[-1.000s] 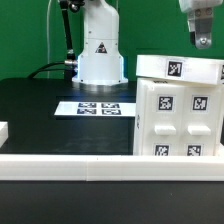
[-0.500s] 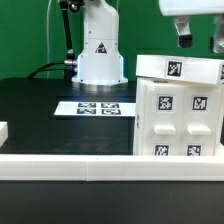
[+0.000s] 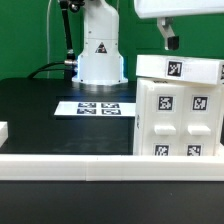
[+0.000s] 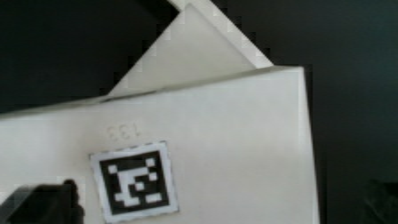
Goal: Assemble cabinet
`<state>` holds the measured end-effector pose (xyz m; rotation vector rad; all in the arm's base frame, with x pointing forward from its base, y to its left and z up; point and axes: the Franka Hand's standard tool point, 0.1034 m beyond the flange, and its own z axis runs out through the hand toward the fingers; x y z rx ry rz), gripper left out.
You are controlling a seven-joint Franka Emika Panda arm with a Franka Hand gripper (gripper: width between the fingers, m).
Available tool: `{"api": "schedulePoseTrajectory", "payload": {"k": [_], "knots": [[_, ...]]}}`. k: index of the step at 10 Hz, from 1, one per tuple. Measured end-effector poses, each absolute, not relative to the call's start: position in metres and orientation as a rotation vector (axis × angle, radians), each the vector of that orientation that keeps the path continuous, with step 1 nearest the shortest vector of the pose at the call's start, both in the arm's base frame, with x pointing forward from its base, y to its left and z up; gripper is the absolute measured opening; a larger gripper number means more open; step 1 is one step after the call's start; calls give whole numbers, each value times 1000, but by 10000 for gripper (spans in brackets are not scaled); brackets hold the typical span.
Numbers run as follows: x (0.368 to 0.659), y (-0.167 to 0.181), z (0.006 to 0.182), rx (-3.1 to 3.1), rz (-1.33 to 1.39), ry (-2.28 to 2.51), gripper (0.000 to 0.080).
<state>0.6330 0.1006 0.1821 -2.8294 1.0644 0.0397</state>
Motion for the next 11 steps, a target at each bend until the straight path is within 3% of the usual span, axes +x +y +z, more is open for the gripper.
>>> {"api": "schedulePoseTrajectory", "payload": {"k": [7, 11], "knots": [[633, 103, 181, -3057, -57, -433, 797], [627, 98, 173, -2933, -45, -1025, 797]]}}
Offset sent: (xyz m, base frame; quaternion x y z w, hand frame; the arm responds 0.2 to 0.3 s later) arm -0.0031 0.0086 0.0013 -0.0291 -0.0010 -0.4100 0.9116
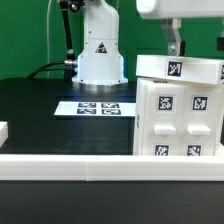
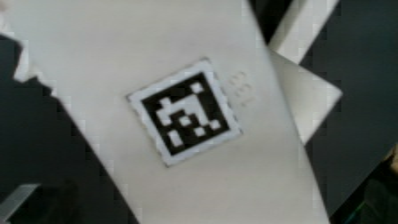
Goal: Assemble cabinet
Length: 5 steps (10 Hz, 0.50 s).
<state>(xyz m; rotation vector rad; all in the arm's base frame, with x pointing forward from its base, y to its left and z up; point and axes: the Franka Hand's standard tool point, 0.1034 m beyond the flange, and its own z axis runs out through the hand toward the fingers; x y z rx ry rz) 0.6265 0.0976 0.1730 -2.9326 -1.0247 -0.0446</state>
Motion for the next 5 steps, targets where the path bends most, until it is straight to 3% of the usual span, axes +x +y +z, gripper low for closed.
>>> {"api": "schedulePoseTrajectory", "payload": {"k": [5], "knots": [[621, 89, 157, -2858, -57, -1274, 797]]}}
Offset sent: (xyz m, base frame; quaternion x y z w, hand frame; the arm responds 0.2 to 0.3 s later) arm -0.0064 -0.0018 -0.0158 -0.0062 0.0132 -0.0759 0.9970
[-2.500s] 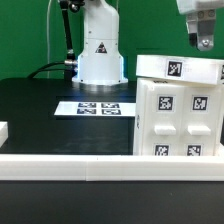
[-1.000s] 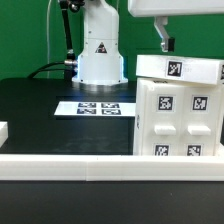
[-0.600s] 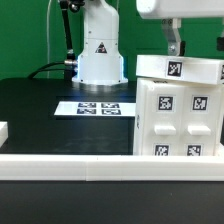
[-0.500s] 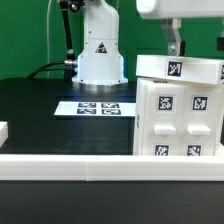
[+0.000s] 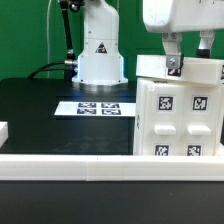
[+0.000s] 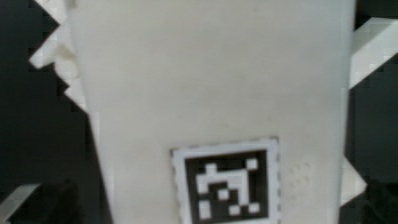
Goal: Assemble cabinet
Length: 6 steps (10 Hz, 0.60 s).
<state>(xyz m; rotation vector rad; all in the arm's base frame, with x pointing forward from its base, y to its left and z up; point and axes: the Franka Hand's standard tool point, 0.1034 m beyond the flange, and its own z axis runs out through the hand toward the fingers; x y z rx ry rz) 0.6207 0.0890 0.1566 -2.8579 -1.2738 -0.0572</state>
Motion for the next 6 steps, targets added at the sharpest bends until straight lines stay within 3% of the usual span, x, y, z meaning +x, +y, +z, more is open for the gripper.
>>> {"api": "schedulePoseTrajectory", "payload": {"k": [2, 4, 6], "knots": [[621, 88, 156, -2866, -65, -1260, 797], [621, 87, 156, -2871, -65, -1250, 558], [621, 86, 156, -2881, -65, -1228, 560]]}}
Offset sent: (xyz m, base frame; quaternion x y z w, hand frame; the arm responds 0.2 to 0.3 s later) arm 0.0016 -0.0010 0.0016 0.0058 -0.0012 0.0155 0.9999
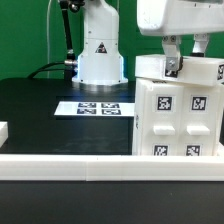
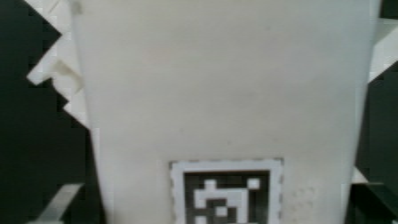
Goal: Assemble cabinet
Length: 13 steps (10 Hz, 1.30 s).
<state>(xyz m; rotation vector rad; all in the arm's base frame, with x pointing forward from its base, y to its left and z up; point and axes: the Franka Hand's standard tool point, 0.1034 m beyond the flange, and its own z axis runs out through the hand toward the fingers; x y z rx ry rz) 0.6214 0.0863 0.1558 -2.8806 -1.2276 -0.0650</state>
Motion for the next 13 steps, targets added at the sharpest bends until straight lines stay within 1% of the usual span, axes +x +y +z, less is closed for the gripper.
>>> {"api": "schedulePoseTrajectory", "payload": {"k": [2, 7, 8, 13], "knots": [[621, 86, 156, -2905, -64, -1167, 560], [621, 86, 155, -3093, -58, -407, 561], [623, 87, 155, -3111, -94, -170, 561], [623, 82, 154, -3006, -93, 724, 563]]}}
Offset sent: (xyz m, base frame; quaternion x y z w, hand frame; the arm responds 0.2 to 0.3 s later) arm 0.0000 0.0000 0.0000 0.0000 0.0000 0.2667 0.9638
